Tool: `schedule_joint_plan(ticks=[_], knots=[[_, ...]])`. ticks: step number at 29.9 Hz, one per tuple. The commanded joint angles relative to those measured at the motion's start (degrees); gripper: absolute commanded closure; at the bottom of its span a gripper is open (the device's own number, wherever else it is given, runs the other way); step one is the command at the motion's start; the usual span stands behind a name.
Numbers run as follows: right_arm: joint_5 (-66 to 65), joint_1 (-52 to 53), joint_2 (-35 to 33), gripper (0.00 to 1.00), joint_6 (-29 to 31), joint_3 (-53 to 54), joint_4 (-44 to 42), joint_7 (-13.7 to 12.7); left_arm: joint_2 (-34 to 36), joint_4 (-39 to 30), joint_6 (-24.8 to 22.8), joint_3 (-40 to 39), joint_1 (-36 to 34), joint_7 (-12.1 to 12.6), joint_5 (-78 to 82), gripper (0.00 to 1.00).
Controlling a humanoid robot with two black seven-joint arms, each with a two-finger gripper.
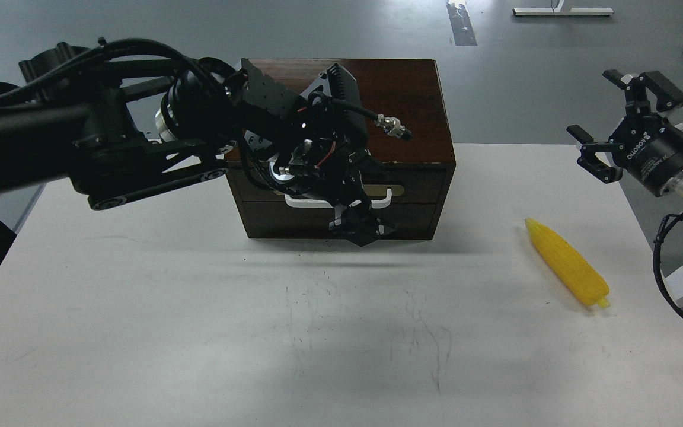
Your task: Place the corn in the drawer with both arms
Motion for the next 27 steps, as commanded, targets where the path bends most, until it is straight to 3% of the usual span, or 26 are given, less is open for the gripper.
schedule_joint_plan(ticks=[1, 27], knots=[[0.1, 0.0, -0.1, 0.00, 0.0, 0.0, 0.0, 0.0, -1.6, 2.8, 0.0, 1.4, 0.2, 0.0, 3.6, 0.01], [0.1, -0.3, -0.6, 0.00, 0.0, 0.1, 0.1, 0.0, -1.9, 7.5, 0.0, 5.6, 2.8, 0.0, 4.2, 0.01]])
